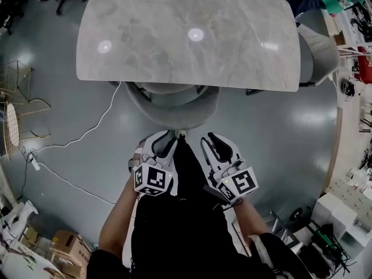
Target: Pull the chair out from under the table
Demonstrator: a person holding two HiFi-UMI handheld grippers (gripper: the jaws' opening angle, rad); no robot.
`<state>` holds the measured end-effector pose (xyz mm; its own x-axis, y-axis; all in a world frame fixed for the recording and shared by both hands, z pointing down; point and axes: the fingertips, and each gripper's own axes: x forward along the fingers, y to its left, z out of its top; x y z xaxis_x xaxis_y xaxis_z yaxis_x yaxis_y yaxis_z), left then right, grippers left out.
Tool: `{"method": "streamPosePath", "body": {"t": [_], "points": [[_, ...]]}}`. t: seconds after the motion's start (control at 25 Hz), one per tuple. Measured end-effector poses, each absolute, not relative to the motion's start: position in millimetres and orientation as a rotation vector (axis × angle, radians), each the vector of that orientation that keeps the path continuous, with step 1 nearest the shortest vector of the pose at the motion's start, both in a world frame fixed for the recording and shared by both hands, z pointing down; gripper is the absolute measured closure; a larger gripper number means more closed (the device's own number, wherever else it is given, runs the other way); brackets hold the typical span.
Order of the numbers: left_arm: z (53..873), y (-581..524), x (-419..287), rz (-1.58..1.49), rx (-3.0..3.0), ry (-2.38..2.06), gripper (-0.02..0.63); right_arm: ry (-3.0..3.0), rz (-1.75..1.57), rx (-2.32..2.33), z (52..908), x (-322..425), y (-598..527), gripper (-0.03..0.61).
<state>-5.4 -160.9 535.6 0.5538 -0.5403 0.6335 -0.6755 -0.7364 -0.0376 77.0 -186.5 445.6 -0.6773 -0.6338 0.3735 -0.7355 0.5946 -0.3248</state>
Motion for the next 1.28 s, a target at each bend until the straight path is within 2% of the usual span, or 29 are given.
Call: {"method": "streamPosePath", "body": {"t": [0.16,0.48,0.68,0.84,0.96,1.08,1.16,1.28], "points": [[565,-160,-3,1.069,2.553,-0.916,0.428,-2.586,0.654,1.062,461,75,-194,0.444],[605,-172,3,1.251,2.596,-0.837,0.413,-2.526,0.600,0.899,496,76,-193,0.390],[625,-178,5,1.398,2.608,-0.736,0.369,-2.447,0.447,0.739,531,77,-186,0.360],[632,-176,7,1.467,2.612,-0.667,0.360,-2.413,0.409,0.693,544,82,-184,0.353],[644,-174,7,1.548,2.614,-0.622,0.365,-2.413,0.410,0.694,547,84,-187,0.351],[657,-174,11,1.568,2.613,-0.588,0.400,-2.411,0.407,0.672,551,85,-188,0.351],[661,-173,13,1.600,2.636,-0.546,0.454,-2.396,0.388,0.629,557,84,-186,0.350],[661,-173,14,1.634,2.657,-0.512,0.482,-2.335,0.276,0.537,570,87,-185,0.348]]}}
